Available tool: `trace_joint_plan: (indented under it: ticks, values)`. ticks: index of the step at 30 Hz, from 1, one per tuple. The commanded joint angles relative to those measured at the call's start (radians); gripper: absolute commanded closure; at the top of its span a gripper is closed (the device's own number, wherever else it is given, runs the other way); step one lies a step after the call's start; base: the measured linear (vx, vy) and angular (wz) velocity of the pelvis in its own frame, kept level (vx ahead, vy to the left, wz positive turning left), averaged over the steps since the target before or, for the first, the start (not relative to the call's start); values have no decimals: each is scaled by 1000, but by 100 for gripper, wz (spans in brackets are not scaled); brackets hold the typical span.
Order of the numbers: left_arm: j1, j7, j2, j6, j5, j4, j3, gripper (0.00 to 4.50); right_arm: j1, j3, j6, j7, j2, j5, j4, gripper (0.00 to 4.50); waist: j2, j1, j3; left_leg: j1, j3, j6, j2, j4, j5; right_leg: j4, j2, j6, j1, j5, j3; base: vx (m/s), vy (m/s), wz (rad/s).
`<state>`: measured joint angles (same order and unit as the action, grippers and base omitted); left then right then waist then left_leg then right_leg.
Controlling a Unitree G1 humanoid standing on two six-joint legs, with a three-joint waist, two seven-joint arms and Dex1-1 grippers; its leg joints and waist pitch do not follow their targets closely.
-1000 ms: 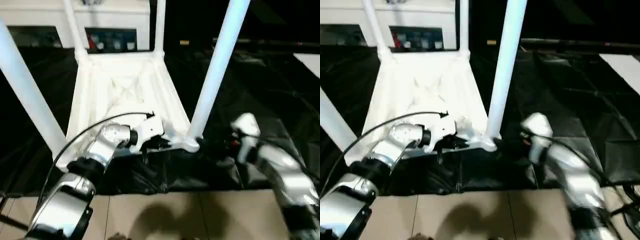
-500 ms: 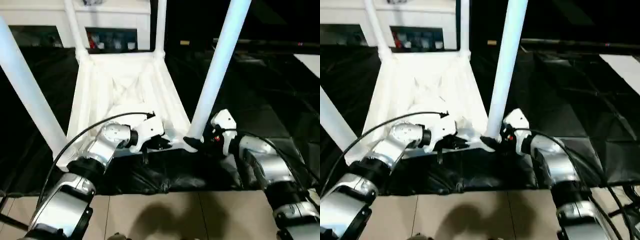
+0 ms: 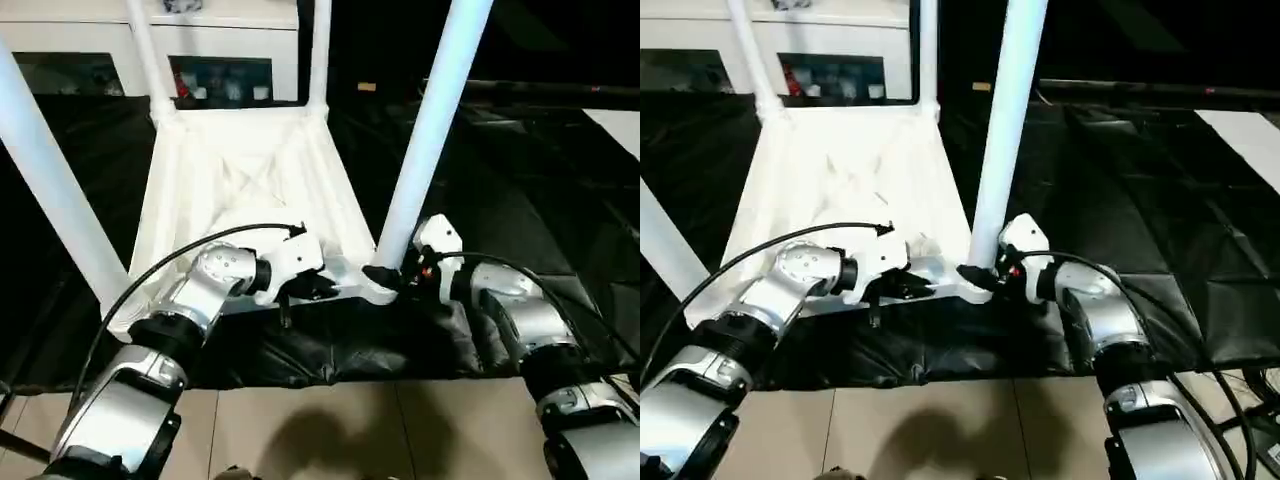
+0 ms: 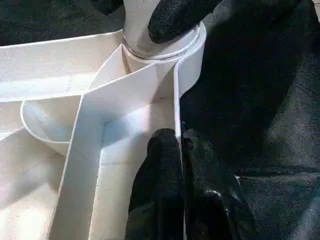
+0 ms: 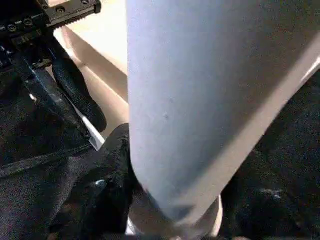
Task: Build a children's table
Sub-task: Rotate leg to tighten
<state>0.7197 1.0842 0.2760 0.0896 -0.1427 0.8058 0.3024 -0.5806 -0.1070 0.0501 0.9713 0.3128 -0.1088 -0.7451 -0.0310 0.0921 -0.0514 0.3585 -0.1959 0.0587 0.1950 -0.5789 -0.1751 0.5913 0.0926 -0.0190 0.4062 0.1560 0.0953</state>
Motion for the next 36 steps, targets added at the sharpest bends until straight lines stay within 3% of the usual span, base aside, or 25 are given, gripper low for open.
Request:
trace_joint_plan:
  ticks: [1,6,9,10,12,14,16,20,22,25,26,28,29,32,33,36]
  values:
    - [28,-38,-15,-20,-20,10,11,450,6,-20,-4,15,-20,3,6,252,-6,4,69,-6,14,-57,42,58,-205,-58,66,-230,-57,224,-52,0,0,0]
    - [60,-194,-89,-81,-30,38,-13,450,38,5,-42,-149,-108,7,-11,256,-6,0,61,-15,16,-30,41,62,-263,-76,68,-194,-44,350,-54,0,0,0]
    - [73,-251,-121,-108,-28,49,-25,450,37,27,-84,-259,-155,8,-30,257,-7,-8,59,-14,24,-5,40,67,-307,-85,68,-157,-45,447,-48,0,0,0]
    - [88,-304,-160,-136,-21,60,-36,450,21,58,-117,-405,-220,6,-72,257,-4,-15,57,-15,26,6,40,69,-335,-91,69,-140,-40,485,-48,0,0,0]
    - [100,-338,-188,-150,-16,67,-43,450,-7,78,-148,-518,-272,5,-118,258,-1,-25,56,-13,32,18,36,71,-368,-98,69,-119,-40,535,-42,0,0,0]
    - [105,-352,-202,-154,-14,71,-46,450,-23,84,-158,-557,-299,4,-140,258,0,-35,57,-21,34,20,34,69,-401,-107,69,-105,-35,565,-38,0,0,0]
    - [113,-366,-221,-155,-12,78,-48,450,-49,90,-151,-599,-345,5,-171,258,2,-41,57,-17,35,12,34,71,-400,-109,68,-107,-38,545,-37,0,0,0]
    - [118,-354,-222,-131,-13,85,-42,450,-73,52,-100,-588,-380,47,-189,258,1,-45,57,-16,36,6,35,74,-407,-109,68,-113,-39,519,-36,0,0,0]
    - [111,-334,-202,-118,-19,80,-38,450,-72,47,-82,-549,-378,50,-177,189,-7,-46,57,-19,34,-1,36,74,-416,-108,68,-125,-35,501,-39,0,0,0]
    - [103,-312,-178,-113,-20,73,-37,450,-70,49,-73,-508,-366,40,-167,181,-4,-46,58,-12,33,-9,37,76,-390,-102,70,-136,-40,466,-43,0,0,0]
    - [93,-278,-158,-104,-14,61,-34,450,-64,45,-69,-473,-342,38,-154,152,-6,-45,58,-13,32,-11,36,76,-389,-103,71,-138,-40,464,-44,0,0,0]
    - [67,-192,-120,-67,0,30,-27,450,-49,28,-57,-394,-290,44,-129,140,-6,-47,59,-7,32,-18,36,75,-373,-98,71,-145,-45,447,-45,0,0,0]
    - [50,-131,-96,-55,11,8,-21,450,-40,14,-50,-343,-256,52,-117,140,-11,-45,61,-5,32,-25,39,74,-352,-93,73,-152,-47,427,-46,0,0,0]
    - [22,-25,-58,-30,28,-25,-8,450,-31,-3,-35,-253,-206,69,-113,140,-6,-39,64,-17,24,-29,45,71,-319,-85,71,-198,-39,335,-52,0,0,0]
    - [21,-19,-56,-27,29,-27,-7,450,-31,-2,-33,-248,-204,70,-114,140,-6,-36,63,-16,20,-34,43,70,-305,-80,68,-216,-40,299,-54,0,0,0]
    - [13,31,-31,-11,35,-33,0,450,-25,-12,-35,-159,-169,61,-101,140,0,-27,66,-19,16,-37,45,69,-279,-72,65,-234,-42,235,-54,0,0,0]
